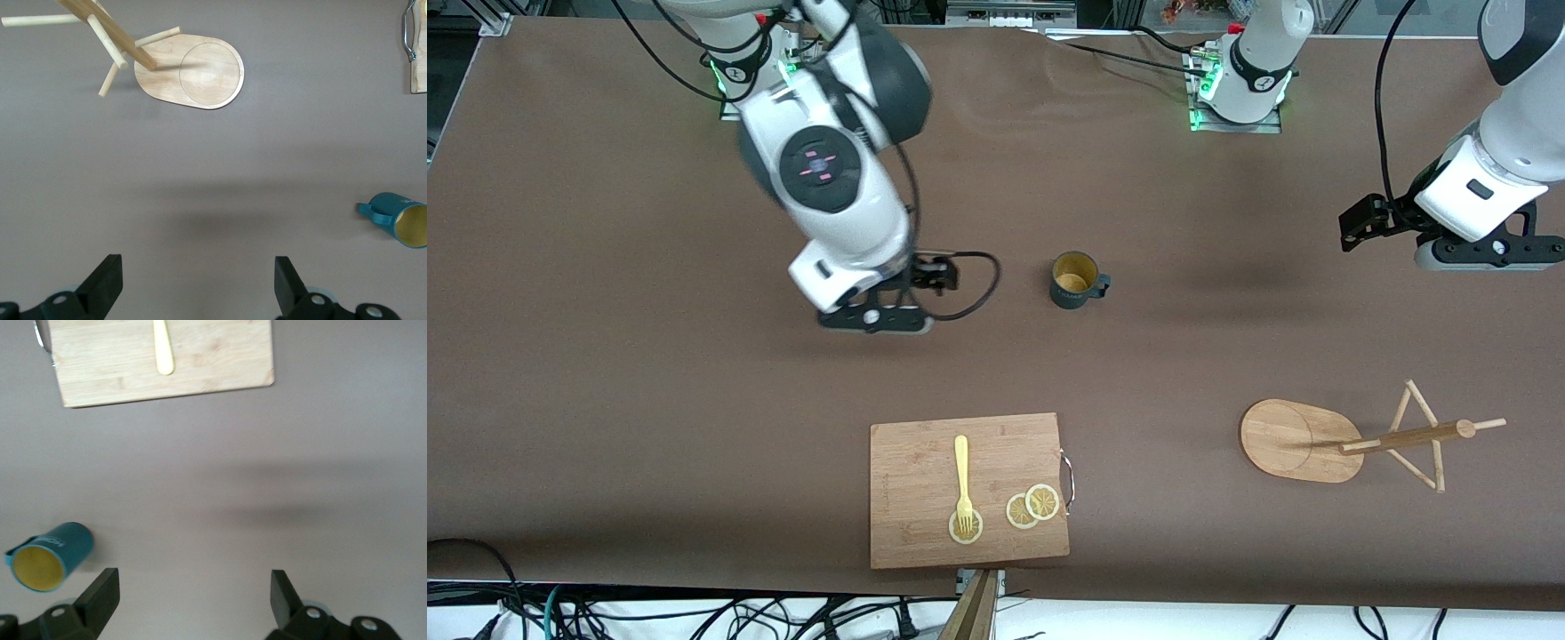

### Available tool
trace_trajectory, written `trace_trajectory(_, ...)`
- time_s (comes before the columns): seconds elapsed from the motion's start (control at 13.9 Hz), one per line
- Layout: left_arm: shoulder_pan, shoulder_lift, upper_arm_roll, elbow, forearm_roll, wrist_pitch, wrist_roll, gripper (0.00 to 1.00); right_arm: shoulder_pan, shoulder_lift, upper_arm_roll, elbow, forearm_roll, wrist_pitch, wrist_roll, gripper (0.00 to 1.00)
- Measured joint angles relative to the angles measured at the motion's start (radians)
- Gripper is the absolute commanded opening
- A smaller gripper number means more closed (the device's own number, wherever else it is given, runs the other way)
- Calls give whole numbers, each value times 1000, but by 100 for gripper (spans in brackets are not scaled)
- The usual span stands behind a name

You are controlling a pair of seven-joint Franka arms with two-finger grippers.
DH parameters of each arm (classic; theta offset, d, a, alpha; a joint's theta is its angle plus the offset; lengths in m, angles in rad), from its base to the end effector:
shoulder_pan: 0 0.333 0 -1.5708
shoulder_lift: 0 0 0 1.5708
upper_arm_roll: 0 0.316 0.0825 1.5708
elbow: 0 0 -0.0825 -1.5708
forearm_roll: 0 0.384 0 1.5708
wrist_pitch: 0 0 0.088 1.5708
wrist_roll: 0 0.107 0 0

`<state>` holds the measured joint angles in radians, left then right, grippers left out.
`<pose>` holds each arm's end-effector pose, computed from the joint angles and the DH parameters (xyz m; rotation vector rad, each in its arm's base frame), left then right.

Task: Pass cup and hang on rack
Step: 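Release the mug and withdraw the right gripper while the left gripper approaches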

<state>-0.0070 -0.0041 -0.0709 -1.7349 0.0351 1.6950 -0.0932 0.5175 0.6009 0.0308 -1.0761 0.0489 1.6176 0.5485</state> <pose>0.5561 -0.0401 0.5596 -3.1032 -0.0160 0.0507 0.6141 0.3735 0.4766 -3.1129 0.0137 0.1323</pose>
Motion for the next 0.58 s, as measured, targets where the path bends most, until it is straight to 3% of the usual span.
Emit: trace_trajectory(0.58, 0, 0, 0, 0, 0, 0, 0, 100, -226, -102, -97, 2, -20, -153, -465, 100)
